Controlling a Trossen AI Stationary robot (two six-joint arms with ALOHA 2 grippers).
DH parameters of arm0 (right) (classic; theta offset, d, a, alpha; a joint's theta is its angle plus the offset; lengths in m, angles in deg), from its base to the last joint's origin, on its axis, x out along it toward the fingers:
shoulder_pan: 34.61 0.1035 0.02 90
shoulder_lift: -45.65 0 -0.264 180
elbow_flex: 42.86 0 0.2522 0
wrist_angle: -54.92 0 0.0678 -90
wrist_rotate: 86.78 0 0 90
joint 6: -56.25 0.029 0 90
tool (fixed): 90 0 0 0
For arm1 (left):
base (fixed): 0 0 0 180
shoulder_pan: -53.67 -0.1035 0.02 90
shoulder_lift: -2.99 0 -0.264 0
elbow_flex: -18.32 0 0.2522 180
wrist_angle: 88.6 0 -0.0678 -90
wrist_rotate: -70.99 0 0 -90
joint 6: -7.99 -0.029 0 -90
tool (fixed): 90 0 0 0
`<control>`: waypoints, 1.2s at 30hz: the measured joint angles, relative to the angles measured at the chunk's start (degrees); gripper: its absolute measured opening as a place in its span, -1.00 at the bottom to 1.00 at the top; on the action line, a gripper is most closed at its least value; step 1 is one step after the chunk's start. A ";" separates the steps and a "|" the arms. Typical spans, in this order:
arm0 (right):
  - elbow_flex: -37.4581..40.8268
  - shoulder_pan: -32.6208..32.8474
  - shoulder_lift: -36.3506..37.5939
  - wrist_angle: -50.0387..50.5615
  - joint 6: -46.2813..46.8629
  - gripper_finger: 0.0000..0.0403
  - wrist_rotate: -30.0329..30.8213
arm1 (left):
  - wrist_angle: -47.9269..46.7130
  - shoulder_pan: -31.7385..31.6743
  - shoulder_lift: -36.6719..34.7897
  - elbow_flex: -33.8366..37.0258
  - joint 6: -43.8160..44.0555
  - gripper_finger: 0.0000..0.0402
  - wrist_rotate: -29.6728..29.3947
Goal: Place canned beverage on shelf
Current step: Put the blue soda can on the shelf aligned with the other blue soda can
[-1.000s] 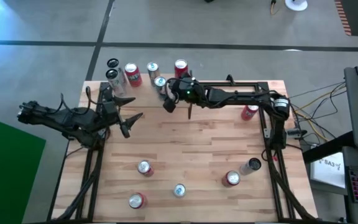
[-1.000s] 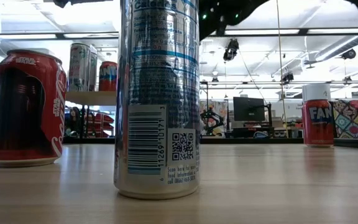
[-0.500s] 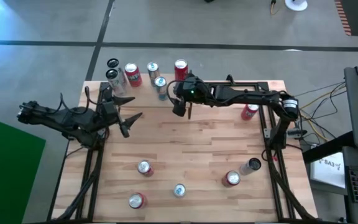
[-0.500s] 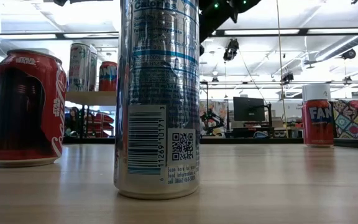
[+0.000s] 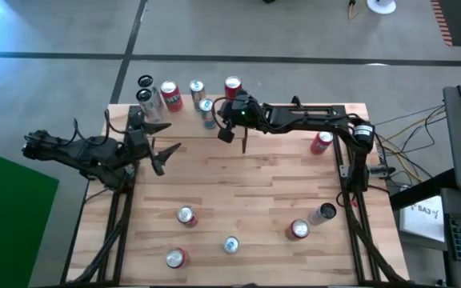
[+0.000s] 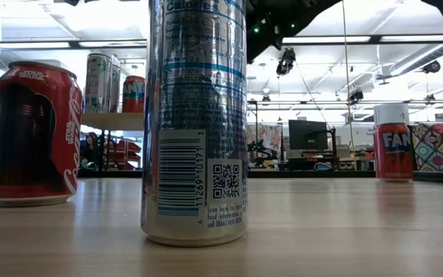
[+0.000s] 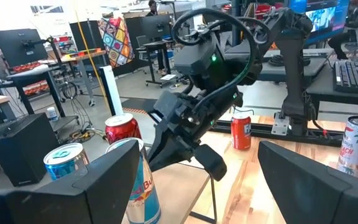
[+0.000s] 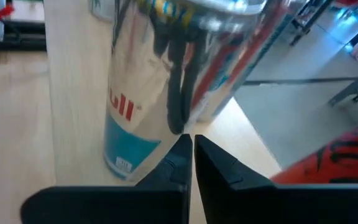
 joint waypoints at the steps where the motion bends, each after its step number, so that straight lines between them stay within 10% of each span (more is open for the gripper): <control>1: 0.00 0.00 -0.11 -0.80 -0.11 -0.95 0.03 | -0.02 0.01 0.02 0.00 -0.03 0.56 0.00; 36: 0.00 0.42 -1.99 -9.74 -1.64 -0.95 -2.53 | -0.02 0.02 2.91 0.13 2.23 0.56 0.15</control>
